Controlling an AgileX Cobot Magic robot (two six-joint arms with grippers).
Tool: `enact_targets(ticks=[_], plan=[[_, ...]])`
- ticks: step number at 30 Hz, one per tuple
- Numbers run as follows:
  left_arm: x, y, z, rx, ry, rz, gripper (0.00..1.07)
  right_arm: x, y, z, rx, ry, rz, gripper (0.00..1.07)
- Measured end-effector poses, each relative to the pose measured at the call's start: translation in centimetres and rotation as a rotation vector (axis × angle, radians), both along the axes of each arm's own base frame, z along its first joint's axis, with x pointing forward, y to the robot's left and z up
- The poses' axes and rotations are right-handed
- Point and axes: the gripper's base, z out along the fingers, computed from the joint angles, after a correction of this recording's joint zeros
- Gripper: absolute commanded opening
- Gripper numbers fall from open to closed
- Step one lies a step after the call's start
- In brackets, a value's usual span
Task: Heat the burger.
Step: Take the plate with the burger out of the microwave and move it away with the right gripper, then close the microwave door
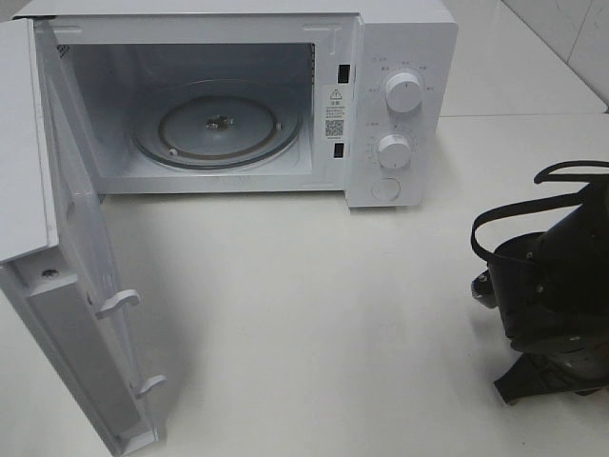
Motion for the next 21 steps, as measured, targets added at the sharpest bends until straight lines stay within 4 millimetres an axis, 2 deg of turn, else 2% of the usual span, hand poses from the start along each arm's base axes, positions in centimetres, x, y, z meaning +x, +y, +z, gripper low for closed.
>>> enact_targets(ticks=[2,3,4,6,9,11,19,21], plan=[[0.0,0.0,0.0,0.000,0.000,0.000,1.00,0.0,0.0,0.0,0.000,0.002,0.000,0.23],[0.0,0.0,0.0,0.000,0.000,0.000,1.00,0.0,0.0,0.1,0.001,0.005,0.003,0.29],[0.0,0.0,0.0,0.000,0.000,0.000,1.00,0.0,0.0,0.1,0.001,0.005,0.003,0.29],[0.0,0.0,0.0,0.000,0.000,0.000,1.00,-0.1,0.2,0.8,0.041,-0.005,0.001,0.41],[0.0,0.0,0.0,0.000,0.000,0.000,1.00,-0.1,0.2,1.0,0.053,-0.007,0.002,0.43],[0.0,0.0,0.0,0.000,0.000,0.000,1.00,-0.2,0.4,2.1,0.097,-0.015,0.008,0.47],[0.0,0.0,0.0,0.000,0.000,0.000,1.00,-0.6,0.8,3.4,0.180,-0.004,0.017,0.48],[0.0,0.0,0.0,0.000,0.000,0.000,1.00,-1.0,1.2,4.5,0.258,0.019,0.060,0.55]])
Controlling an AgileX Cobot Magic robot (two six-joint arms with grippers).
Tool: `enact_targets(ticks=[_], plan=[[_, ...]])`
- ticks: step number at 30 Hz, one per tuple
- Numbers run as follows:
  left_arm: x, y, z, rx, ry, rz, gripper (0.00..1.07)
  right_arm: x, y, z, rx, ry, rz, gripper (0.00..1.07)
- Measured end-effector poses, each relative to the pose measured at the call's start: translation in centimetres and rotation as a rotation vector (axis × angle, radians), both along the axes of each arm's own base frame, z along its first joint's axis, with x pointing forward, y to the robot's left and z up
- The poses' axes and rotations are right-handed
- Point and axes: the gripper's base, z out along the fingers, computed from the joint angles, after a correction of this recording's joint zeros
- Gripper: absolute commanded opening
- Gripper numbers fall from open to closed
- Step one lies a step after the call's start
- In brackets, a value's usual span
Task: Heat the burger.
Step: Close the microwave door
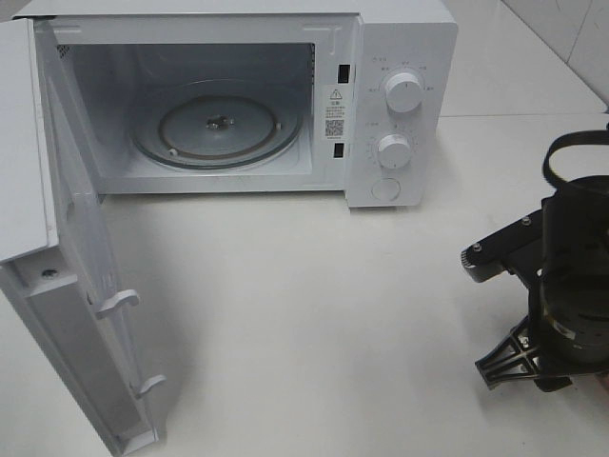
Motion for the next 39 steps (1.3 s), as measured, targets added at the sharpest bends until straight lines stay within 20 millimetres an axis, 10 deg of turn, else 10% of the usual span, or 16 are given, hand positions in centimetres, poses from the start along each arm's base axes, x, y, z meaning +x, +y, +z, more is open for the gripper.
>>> enact_targets(ticks=[10,39], plan=[[0.0,0.0,0.0,0.000,0.000,0.000,1.00,-1.0,-0.4,4.6,0.120,-0.101,0.054,0.79],[0.0,0.0,0.0,0.000,0.000,0.000,1.00,-11.4,-4.8,14.4,0.511,-0.163,0.157,0.76]])
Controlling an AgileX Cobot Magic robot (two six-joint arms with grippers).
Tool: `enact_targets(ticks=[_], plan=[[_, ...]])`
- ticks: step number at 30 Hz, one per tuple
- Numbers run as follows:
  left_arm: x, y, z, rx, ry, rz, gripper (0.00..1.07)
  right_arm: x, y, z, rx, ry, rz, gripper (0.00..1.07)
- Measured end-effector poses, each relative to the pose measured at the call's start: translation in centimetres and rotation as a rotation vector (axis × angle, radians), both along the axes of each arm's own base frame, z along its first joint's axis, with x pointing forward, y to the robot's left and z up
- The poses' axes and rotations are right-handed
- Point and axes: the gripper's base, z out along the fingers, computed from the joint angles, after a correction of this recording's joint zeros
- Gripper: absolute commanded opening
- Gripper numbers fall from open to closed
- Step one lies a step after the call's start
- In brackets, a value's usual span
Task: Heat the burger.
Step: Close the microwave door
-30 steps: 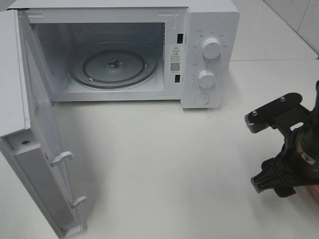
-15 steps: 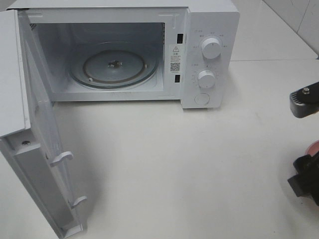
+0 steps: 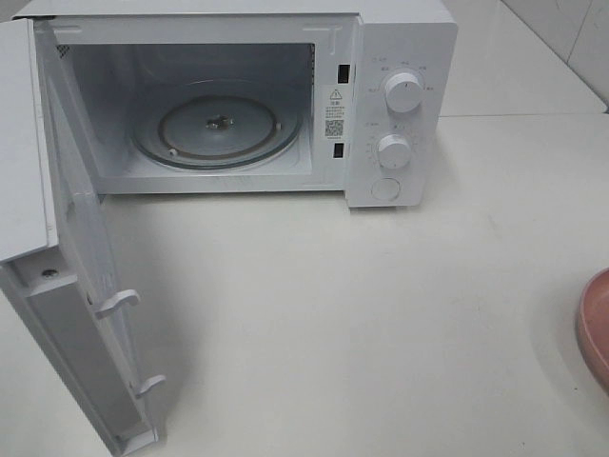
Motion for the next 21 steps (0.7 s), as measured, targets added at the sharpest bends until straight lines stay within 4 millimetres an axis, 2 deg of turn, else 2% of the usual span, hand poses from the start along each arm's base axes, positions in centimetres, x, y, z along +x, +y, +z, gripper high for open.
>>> enact_targets(ticks=[4,11,21], plan=[[0.0,0.0,0.0,0.000,0.000,0.000,1.00,-1.5,-1.1,0.6,0.021,-0.031,-0.003,0.76],[0.0,0.0,0.0,0.000,0.000,0.001,1.00,-2.6,-1.9,1.0,0.050,-0.078,0.001,0.76],[0.0,0.0,0.0,0.000,0.000,0.001,1.00,-3.9,-3.4,0.3,0.114,-0.207,-0.079,0.76]])
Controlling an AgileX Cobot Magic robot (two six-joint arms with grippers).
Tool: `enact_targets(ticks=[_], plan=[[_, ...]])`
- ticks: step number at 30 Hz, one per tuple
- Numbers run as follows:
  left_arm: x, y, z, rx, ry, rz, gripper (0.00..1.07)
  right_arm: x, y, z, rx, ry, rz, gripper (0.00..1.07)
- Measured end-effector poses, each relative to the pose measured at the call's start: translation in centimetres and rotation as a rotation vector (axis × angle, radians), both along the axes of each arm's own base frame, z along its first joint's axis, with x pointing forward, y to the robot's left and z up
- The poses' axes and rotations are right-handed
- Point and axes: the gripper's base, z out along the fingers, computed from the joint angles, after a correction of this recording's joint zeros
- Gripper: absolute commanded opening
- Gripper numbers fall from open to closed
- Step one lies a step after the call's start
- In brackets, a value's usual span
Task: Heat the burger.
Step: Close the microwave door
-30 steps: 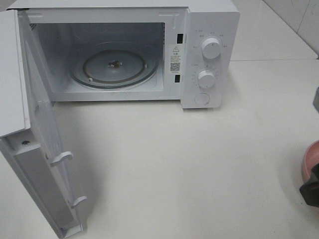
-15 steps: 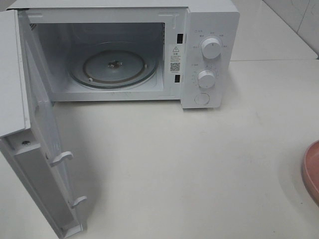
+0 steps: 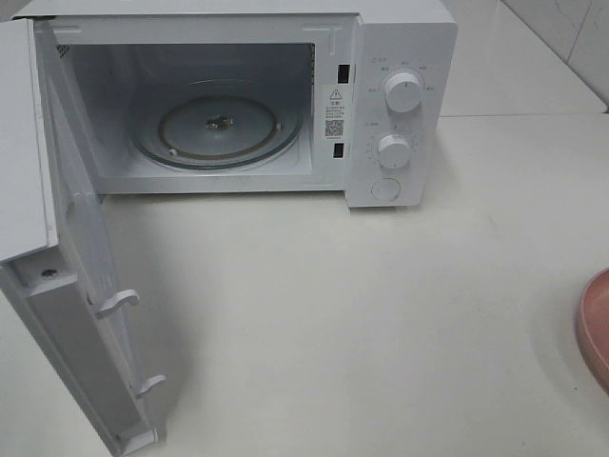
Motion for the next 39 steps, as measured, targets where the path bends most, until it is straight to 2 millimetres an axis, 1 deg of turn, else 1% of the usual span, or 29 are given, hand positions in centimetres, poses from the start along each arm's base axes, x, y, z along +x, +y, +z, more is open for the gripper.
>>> enact_targets(ticks=[5,7,8,10,11,12,14,15,16,18,21,39], plan=[[0.0,0.0,0.0,0.000,0.000,0.000,1.00,-0.6,-0.5,-0.2,0.020,-0.075,-0.050,0.76],[0.0,0.0,0.0,0.000,0.000,0.000,1.00,-1.7,-0.9,0.0,0.045,-0.147,-0.118,0.76],[0.0,0.0,0.0,0.000,0.000,0.000,1.00,-1.7,-0.9,0.0,0.045,-0.147,-0.118,0.76],[0.0,0.0,0.0,0.000,0.000,0.000,1.00,-2.6,-1.2,0.1,0.046,-0.205,-0.174,0.76],[0.0,0.0,0.0,0.000,0.000,0.000,1.00,-2.6,-1.2,0.1,0.046,-0.205,-0.174,0.76],[0.0,0.0,0.0,0.000,0.000,0.000,1.00,-3.2,-1.4,0.2,0.047,-0.249,-0.214,0.76],[0.0,0.0,0.0,0.000,0.000,0.000,1.00,-3.5,-1.5,0.2,0.045,-0.269,-0.226,0.76],[0.0,0.0,0.0,0.000,0.000,0.000,1.00,-4.2,-1.6,0.2,0.045,-0.314,-0.261,0.76],[0.0,0.0,0.0,0.000,0.000,0.000,1.00,-4.2,-1.6,0.2,0.045,-0.314,-0.261,0.76],[0.0,0.0,0.0,0.000,0.000,0.000,1.00,-5.1,-1.6,0.2,0.046,-0.367,-0.314,0.76],[0.0,0.0,0.0,0.000,0.000,0.000,1.00,-5.2,-1.6,0.2,0.044,-0.375,-0.344,0.76],[0.0,0.0,0.0,0.000,0.000,0.000,1.00,-5.2,-1.6,0.2,0.048,-0.374,-0.344,0.76]])
